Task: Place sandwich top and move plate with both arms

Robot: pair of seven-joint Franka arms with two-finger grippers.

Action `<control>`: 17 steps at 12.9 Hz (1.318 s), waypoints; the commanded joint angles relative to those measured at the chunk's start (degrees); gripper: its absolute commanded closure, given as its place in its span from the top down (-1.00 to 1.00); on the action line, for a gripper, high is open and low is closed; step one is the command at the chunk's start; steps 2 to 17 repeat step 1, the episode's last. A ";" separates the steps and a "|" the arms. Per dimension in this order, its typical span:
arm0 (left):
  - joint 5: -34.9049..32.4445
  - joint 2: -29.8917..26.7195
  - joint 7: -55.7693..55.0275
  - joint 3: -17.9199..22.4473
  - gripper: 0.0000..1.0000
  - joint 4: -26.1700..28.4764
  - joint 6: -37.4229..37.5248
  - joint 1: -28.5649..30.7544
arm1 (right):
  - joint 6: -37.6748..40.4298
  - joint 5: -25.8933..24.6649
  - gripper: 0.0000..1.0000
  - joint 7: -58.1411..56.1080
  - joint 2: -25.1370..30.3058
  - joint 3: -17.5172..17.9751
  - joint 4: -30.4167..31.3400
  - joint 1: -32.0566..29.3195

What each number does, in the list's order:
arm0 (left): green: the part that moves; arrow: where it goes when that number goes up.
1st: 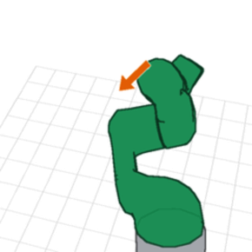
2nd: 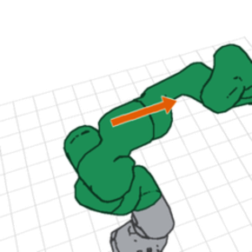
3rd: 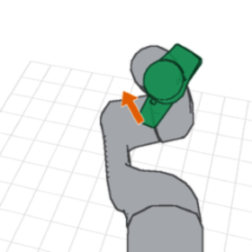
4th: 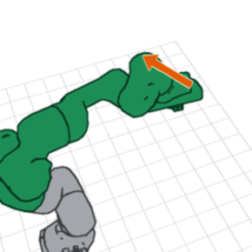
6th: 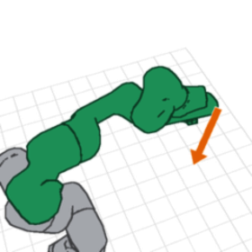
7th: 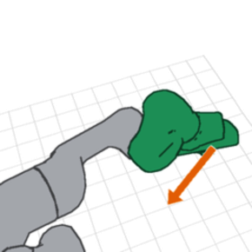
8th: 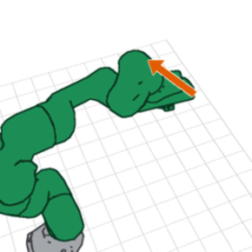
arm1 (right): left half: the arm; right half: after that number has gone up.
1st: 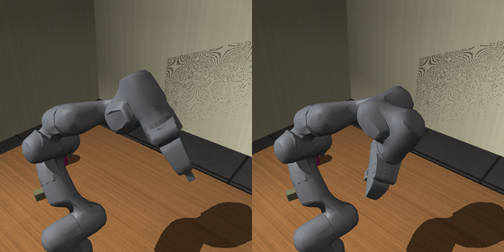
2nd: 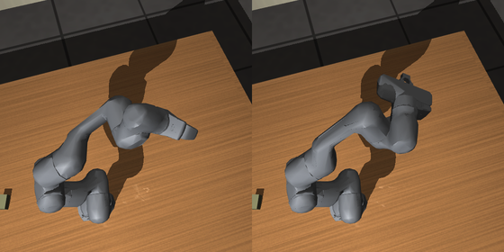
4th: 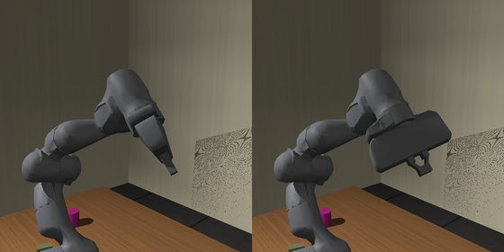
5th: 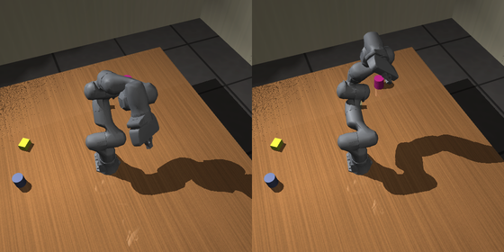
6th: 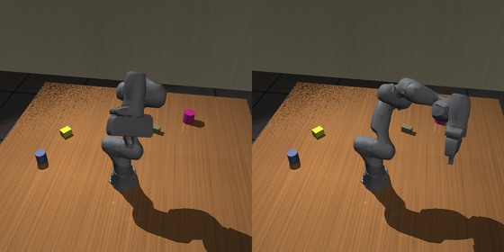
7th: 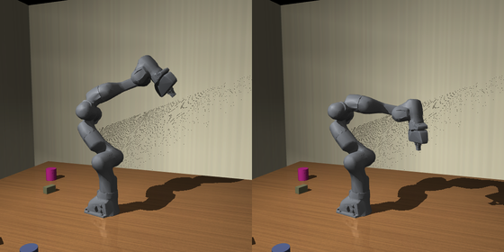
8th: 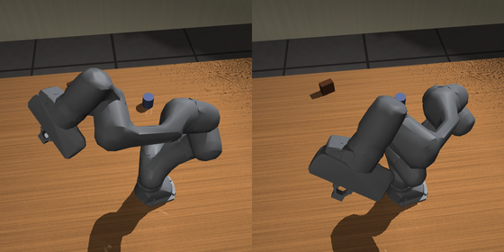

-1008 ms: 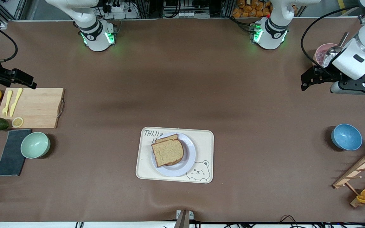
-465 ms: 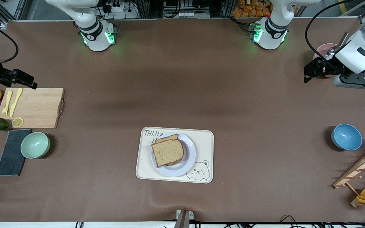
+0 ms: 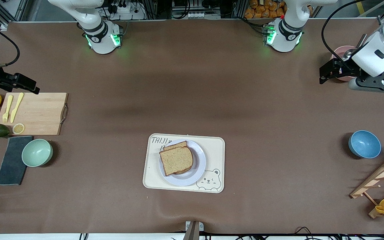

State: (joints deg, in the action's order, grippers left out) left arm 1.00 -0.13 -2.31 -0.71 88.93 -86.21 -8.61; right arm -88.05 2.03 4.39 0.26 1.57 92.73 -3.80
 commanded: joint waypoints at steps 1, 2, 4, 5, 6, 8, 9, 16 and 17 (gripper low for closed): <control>-1.35 -0.49 -0.33 -0.09 1.00 -0.69 1.13 0.17 | 0.34 -0.45 1.00 0.97 0.18 0.54 0.17 -0.68; -1.35 -0.49 -0.33 -0.09 1.00 -0.69 1.13 0.17 | 0.34 -0.45 1.00 0.97 0.18 0.54 0.17 -0.68; -1.35 -0.49 -0.33 -0.09 1.00 -0.69 1.13 0.17 | 0.34 -0.45 1.00 0.97 0.18 0.54 0.17 -0.68; -1.35 -0.49 -0.33 -0.09 1.00 -0.69 1.13 0.17 | 0.34 -0.45 1.00 0.97 0.18 0.54 0.17 -0.68; -1.35 -0.49 -0.33 -0.09 1.00 -0.69 1.13 0.17 | 0.34 -0.45 1.00 0.97 0.18 0.54 0.17 -0.68; -1.35 -0.49 -0.33 -0.09 1.00 -0.69 1.13 0.17 | 0.34 -0.45 1.00 0.97 0.18 0.54 0.17 -0.68; -1.35 -0.49 -0.33 -0.09 1.00 -0.69 1.13 0.17 | 0.34 -0.45 1.00 0.97 0.18 0.54 0.17 -0.68; -1.35 -0.49 -0.33 -0.09 1.00 -0.69 1.13 0.17 | 0.34 -0.45 1.00 0.97 0.18 0.54 0.17 -0.68; -1.35 -0.49 -0.33 -0.09 1.00 -0.69 1.13 0.17 | 0.34 -0.45 1.00 0.97 0.18 0.54 0.17 -0.68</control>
